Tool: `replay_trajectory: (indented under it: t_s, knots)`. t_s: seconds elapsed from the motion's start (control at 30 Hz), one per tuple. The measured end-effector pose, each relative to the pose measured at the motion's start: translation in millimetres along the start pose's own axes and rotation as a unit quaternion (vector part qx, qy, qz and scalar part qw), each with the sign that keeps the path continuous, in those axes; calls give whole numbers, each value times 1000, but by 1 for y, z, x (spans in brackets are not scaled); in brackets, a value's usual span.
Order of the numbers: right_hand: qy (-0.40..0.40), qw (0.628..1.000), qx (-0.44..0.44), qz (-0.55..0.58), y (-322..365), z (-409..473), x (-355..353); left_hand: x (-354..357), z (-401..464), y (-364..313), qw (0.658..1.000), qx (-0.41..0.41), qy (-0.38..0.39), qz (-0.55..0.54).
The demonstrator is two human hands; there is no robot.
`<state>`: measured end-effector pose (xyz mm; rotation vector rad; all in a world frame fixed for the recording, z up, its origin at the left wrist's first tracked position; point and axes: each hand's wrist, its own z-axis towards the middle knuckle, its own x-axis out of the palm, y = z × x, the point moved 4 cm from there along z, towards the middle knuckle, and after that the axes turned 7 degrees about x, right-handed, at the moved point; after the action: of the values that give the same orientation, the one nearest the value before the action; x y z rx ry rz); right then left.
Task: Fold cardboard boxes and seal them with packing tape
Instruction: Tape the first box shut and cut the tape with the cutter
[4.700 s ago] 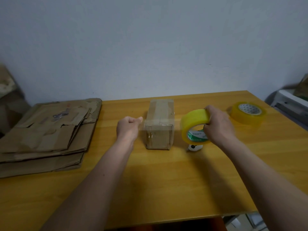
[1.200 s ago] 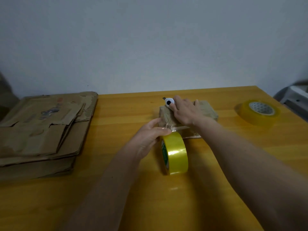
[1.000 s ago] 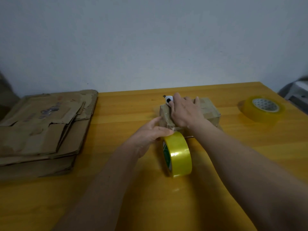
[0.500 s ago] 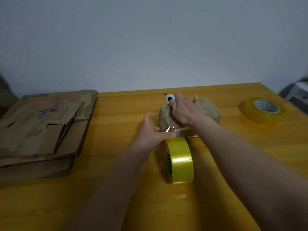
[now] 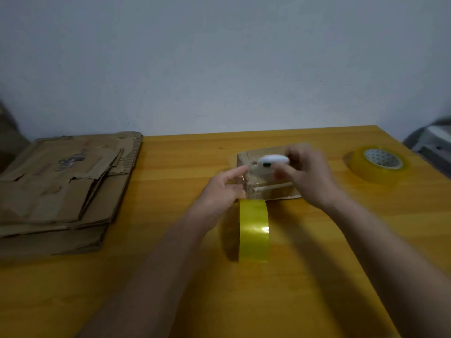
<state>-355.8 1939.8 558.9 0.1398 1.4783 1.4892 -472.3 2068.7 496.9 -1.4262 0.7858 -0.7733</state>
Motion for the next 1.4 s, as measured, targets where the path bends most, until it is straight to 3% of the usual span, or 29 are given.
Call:
replay_trajectory:
  t_s: [0.1, 0.27, 0.53, 0.7, 0.8, 0.87, 0.93, 1.03, 1.13, 1.2, 1.23, 1.3, 1.4]
  knots:
    - [58, 996, -26, -65, -5, -30, 3, 2, 0, -1, 1000, 12, 5, 16]
    - [19, 978, -73, -196, -10, -40, 9, 3, -2, -5, 998, 37, -1, 45]
    - [18, 971, -113, -212, 6, -42, 21, 4, -7, -6, 998, 46, 9, 38]
    - [27, 939, -120, -322, 1, -48, 17, 2, -7, -5, 998, 50, 11, 37]
    - [32, 961, -44, -270, -15, -45, 5, 1, -7, -4, 998, 45, 17, 40]
    - [89, 970, 58, -218, -38, -45, 4, 2, -8, -6, 998, 48, 18, 46]
    - [161, 958, 142, -193, -62, -52, 12, 3, -10, -8, 996, 52, 19, 66]
    - [169, 946, 204, -187, -82, -61, 18, 4, -11, -10, 994, 54, 19, 94]
    - [74, 934, 102, -335, -63, -54, 12, 5, -11, -10, 993, 58, 15, 98]
    - [-48, 948, -28, -315, -31, -46, 6, 4, -10, -9, 993, 56, 15, 102]
    - [-72, 957, -70, -272, -18, -41, 6, 4, -9, -9, 993, 54, 14, 101]
    - [-26, 971, -100, -215, -10, -22, 15, 5, -9, -8, 995, 52, 13, 84]
    - [107, 963, -82, -235, -18, -1, 37, 6, -11, -9, 996, 63, 16, 63]
